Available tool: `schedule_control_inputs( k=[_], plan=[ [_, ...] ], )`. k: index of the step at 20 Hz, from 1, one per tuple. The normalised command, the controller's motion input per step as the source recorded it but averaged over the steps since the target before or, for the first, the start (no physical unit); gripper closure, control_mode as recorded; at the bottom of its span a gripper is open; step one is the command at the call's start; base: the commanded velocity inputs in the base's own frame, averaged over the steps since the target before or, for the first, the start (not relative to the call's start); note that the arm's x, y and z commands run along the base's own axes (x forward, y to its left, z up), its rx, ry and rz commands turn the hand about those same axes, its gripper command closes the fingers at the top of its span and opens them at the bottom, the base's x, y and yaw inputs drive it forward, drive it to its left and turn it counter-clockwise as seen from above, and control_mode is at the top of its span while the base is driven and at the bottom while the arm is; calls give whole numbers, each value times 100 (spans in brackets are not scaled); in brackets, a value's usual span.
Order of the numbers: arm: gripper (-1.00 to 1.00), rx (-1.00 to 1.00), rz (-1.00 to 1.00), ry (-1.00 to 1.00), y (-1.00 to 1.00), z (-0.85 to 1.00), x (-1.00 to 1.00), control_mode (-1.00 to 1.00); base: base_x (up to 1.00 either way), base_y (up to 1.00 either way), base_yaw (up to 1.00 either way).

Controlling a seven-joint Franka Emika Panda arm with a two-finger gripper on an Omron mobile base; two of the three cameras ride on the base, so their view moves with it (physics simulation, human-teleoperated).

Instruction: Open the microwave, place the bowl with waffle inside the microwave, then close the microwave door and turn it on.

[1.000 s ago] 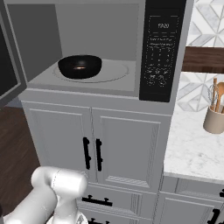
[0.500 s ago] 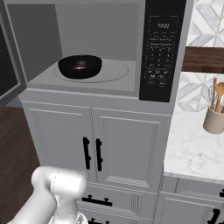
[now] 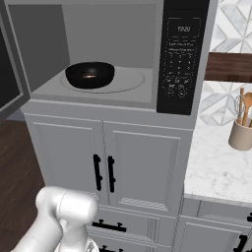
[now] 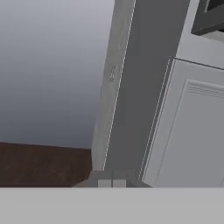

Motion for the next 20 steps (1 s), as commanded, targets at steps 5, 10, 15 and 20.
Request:
schedule_control_inputs(
  k=[5,10,15,20],
  plan=[
    [100,-26,-41,-17,-24,55,-2,-100,0,0,0],
    [100,-12,-45,-21,-7,60,-38,-100,0,0,0],
    [100,-1,-34,-27,0,66,-62,-100,0,0,0],
    [100,0,-25,-22,-9,90,-10,-100,0,0,0]
  ],
)
